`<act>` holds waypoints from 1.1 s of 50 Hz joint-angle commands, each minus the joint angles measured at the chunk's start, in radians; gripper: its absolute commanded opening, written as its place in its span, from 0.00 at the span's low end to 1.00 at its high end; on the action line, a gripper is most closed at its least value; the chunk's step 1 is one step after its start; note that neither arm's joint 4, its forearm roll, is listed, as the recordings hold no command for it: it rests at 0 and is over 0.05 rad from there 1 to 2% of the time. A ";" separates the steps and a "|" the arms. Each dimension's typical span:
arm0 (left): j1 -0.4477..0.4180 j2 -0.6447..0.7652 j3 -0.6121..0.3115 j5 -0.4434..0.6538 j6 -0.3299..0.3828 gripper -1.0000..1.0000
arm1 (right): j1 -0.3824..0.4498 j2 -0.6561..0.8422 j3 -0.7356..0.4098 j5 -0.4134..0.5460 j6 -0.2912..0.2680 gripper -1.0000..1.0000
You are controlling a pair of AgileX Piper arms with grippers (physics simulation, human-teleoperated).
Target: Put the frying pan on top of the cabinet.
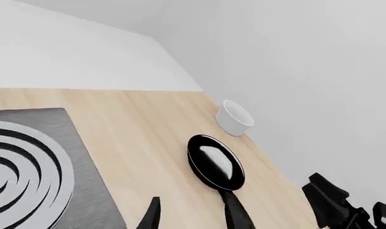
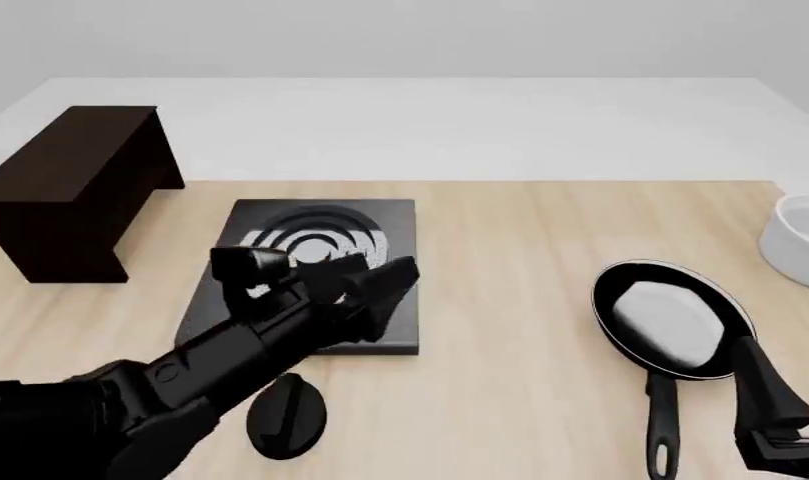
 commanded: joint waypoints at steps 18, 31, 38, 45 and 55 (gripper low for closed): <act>-0.284 0.323 -0.157 -0.199 -0.381 1.00 | -0.004 0.013 0.000 -0.013 0.019 1.00; -0.287 0.489 -0.246 -0.254 -0.527 1.00 | -0.004 0.015 0.001 -0.014 0.029 1.00; -0.287 0.560 -0.291 -0.250 -0.570 1.00 | -0.005 0.020 0.001 -0.020 0.036 1.00; -0.283 0.639 -0.332 -0.259 -0.624 1.00 | -0.006 0.027 0.001 -0.026 0.042 1.00; -0.270 0.719 -0.374 -0.261 -0.665 1.00 | -0.005 0.036 0.001 -0.034 0.046 1.00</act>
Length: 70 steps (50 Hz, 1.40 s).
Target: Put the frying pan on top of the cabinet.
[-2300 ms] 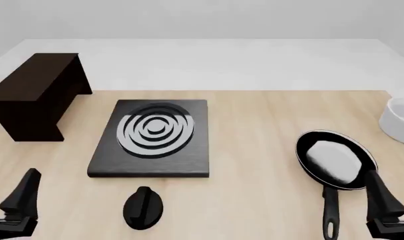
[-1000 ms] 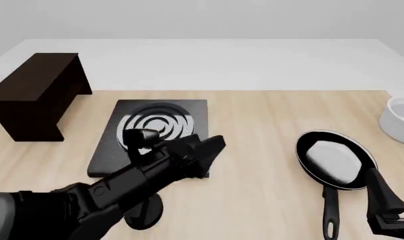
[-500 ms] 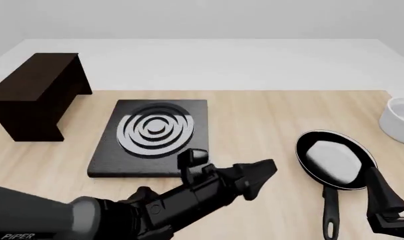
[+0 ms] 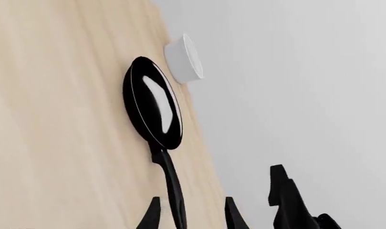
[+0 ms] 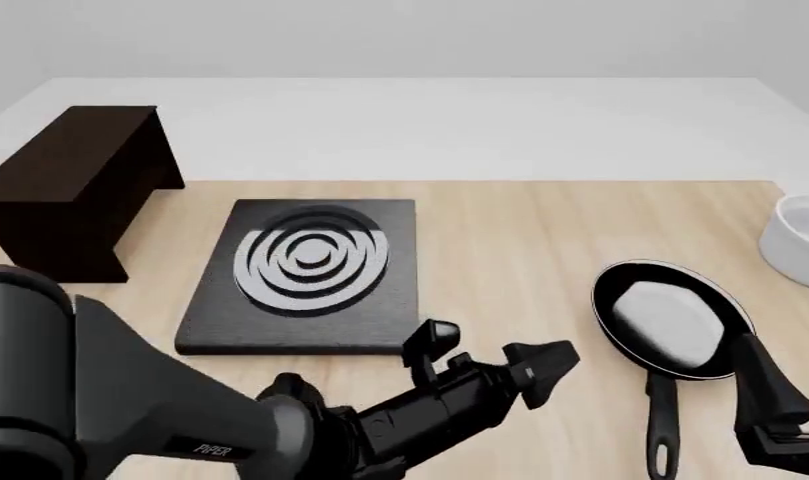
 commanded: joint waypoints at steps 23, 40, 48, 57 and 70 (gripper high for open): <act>-0.064 0.182 -0.122 0.028 -0.125 1.00 | -0.007 0.005 0.000 -0.010 0.020 1.00; -0.088 0.238 -0.165 0.033 -0.153 1.00 | -0.011 -0.016 0.000 0.011 0.036 1.00; -0.095 0.243 -0.196 0.068 -0.158 1.00 | -0.014 -0.011 0.000 0.004 0.043 1.00; -0.100 0.264 -0.228 0.092 -0.155 1.00 | -0.016 -0.006 0.000 -0.002 0.050 1.00; -0.119 0.278 -0.268 0.117 -0.151 1.00 | -0.014 -0.017 0.000 0.006 0.052 1.00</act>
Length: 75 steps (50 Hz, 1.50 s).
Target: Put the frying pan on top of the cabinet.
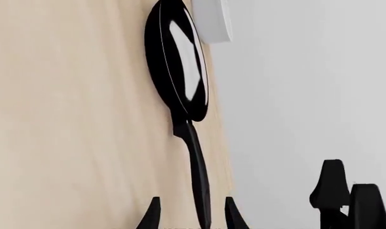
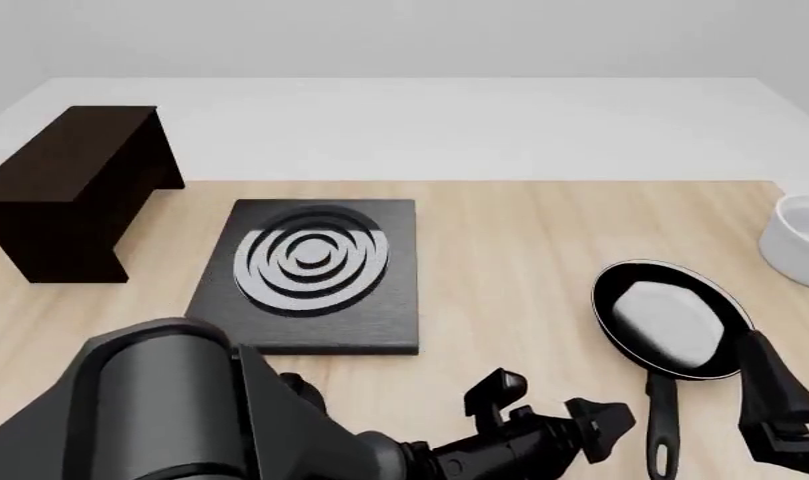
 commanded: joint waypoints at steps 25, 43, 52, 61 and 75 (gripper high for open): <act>-0.020 0.099 -0.107 0.037 -0.047 1.00 | 0.002 0.011 0.000 -0.010 0.007 1.00; -0.048 0.128 -0.146 0.048 -0.052 1.00 | -0.001 0.012 0.000 -0.010 0.014 1.00; -0.059 0.123 -0.157 0.054 -0.051 1.00 | 0.001 0.002 0.000 -0.002 0.011 1.00; -0.067 0.117 -0.164 0.052 -0.058 1.00 | 0.002 0.003 0.000 -0.003 0.010 1.00; -0.077 0.116 -0.176 0.042 -0.070 1.00 | 0.001 0.007 0.000 -0.006 0.013 1.00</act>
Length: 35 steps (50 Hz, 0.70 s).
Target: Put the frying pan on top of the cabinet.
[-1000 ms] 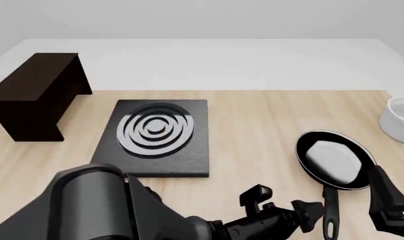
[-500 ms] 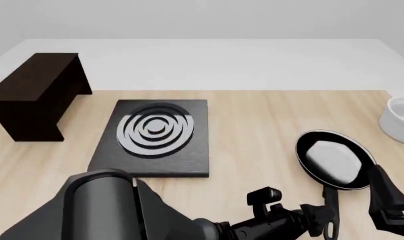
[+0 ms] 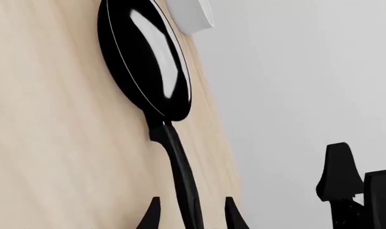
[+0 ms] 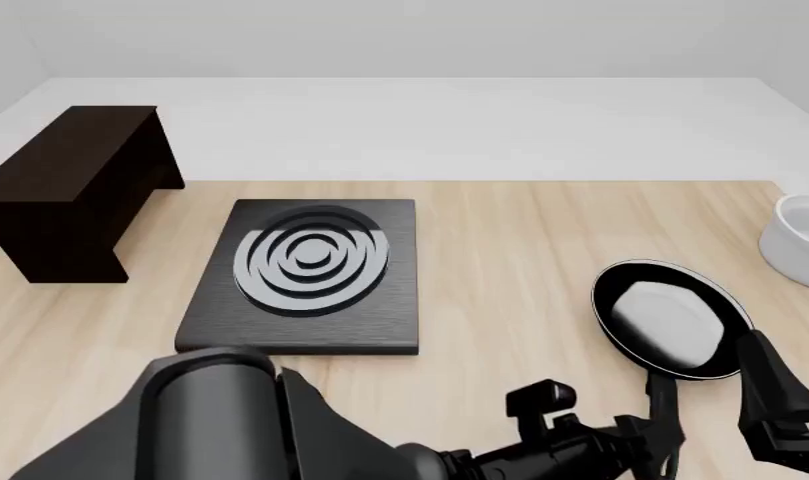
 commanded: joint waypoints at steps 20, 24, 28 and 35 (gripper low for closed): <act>-0.021 0.048 -0.047 0.028 -0.210 1.00 | -0.002 0.011 0.000 -0.009 0.016 1.00; -0.021 0.049 -0.051 0.031 -0.206 1.00 | -0.002 0.010 0.000 -0.008 0.017 1.00; -0.019 0.059 -0.058 0.032 -0.208 1.00 | -0.003 0.014 0.000 -0.013 0.020 1.00; -0.019 0.082 -0.079 0.041 -0.212 1.00 | -0.003 0.011 0.000 -0.011 0.024 1.00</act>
